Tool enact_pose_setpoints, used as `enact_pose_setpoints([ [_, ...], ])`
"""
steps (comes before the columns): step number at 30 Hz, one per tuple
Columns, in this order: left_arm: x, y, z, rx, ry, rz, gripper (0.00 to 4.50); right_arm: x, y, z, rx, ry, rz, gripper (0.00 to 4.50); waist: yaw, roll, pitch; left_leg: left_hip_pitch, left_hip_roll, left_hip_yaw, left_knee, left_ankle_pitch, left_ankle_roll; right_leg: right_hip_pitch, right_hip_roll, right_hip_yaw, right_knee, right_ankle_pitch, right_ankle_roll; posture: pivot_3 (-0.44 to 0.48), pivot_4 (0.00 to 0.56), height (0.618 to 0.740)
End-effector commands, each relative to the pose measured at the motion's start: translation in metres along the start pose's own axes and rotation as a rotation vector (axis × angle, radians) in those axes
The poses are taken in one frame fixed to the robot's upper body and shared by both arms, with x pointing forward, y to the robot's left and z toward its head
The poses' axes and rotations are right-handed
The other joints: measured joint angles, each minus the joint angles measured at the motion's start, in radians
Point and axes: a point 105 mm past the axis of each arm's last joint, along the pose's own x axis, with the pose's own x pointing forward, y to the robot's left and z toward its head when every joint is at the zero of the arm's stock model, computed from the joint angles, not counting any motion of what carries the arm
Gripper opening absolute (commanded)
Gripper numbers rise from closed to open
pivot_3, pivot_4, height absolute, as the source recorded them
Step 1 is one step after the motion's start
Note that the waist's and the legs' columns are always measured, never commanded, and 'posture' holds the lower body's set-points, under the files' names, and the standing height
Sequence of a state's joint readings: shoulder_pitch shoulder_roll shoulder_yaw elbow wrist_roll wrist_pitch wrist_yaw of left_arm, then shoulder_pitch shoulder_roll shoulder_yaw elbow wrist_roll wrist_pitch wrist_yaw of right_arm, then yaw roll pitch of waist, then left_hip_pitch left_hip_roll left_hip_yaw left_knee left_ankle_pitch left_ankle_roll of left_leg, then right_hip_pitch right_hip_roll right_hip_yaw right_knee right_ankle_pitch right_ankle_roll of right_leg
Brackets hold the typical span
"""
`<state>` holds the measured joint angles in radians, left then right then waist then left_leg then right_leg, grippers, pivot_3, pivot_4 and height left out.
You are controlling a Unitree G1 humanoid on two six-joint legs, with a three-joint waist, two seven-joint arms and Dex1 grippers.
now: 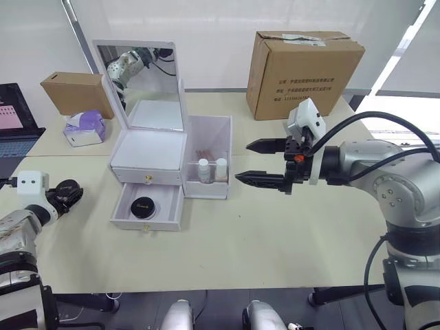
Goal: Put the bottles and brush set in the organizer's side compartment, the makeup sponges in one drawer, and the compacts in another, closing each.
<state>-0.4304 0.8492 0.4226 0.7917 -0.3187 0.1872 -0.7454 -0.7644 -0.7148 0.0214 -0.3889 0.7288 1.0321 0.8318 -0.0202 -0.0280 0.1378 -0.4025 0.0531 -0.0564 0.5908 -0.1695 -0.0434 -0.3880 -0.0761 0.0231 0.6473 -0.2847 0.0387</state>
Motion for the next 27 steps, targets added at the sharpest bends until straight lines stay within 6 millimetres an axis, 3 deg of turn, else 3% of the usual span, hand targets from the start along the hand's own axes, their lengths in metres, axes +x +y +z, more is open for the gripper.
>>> enact_pose_setpoints([
  [1,-0.032,-0.036,0.071,0.014,-0.182,-0.324,2.91,-0.006,0.002,0.010,-0.035,-0.041,0.011,4.50,-0.007,-0.002,0.001,0.000,0.001,0.000,0.000,0.000,0.000,0.000,0.000,0.000,0.000,0.001,-0.001,0.000,0.150,0.740],
  [7,-0.078,-0.108,0.089,0.185,-0.027,-0.802,2.91,-0.005,0.004,0.012,-0.051,-0.048,0.057,4.50,-0.007,0.002,0.004,0.000,0.001,0.003,-0.002,0.000,0.000,0.000,-0.001,0.000,-0.002,-0.003,-0.008,0.000,0.150,0.740],
  [11,-0.089,-0.131,0.084,0.261,0.081,-0.950,2.91,-0.004,0.004,0.012,-0.057,-0.056,0.053,4.50,-0.007,0.005,0.006,0.001,0.001,0.004,-0.002,0.000,0.000,0.000,-0.001,0.002,-0.002,-0.003,-0.008,0.000,0.150,0.740],
  [15,-0.070,-0.146,0.064,0.488,0.132,-0.964,2.91,-0.005,0.005,0.011,-0.057,-0.062,0.036,4.50,-0.003,0.005,0.006,0.001,0.001,0.004,-0.002,0.000,0.000,0.000,0.000,0.003,-0.002,-0.003,-0.007,0.000,0.150,0.740],
  [19,-0.045,-0.160,0.059,0.502,0.065,-0.963,2.91,-0.006,0.007,0.011,-0.059,-0.066,0.015,4.50,0.007,0.004,0.007,0.000,0.000,0.005,0.000,0.000,0.000,0.000,0.001,0.006,-0.003,-0.002,-0.005,0.000,0.150,0.740],
  [27,-0.030,-0.173,0.045,0.532,0.093,-1.038,2.91,-0.013,0.009,0.010,-0.051,-0.074,-0.026,4.50,0.001,0.003,0.007,0.001,0.000,0.004,0.000,0.000,0.000,-0.001,0.005,0.011,-0.003,0.001,0.001,0.000,0.150,0.740],
])
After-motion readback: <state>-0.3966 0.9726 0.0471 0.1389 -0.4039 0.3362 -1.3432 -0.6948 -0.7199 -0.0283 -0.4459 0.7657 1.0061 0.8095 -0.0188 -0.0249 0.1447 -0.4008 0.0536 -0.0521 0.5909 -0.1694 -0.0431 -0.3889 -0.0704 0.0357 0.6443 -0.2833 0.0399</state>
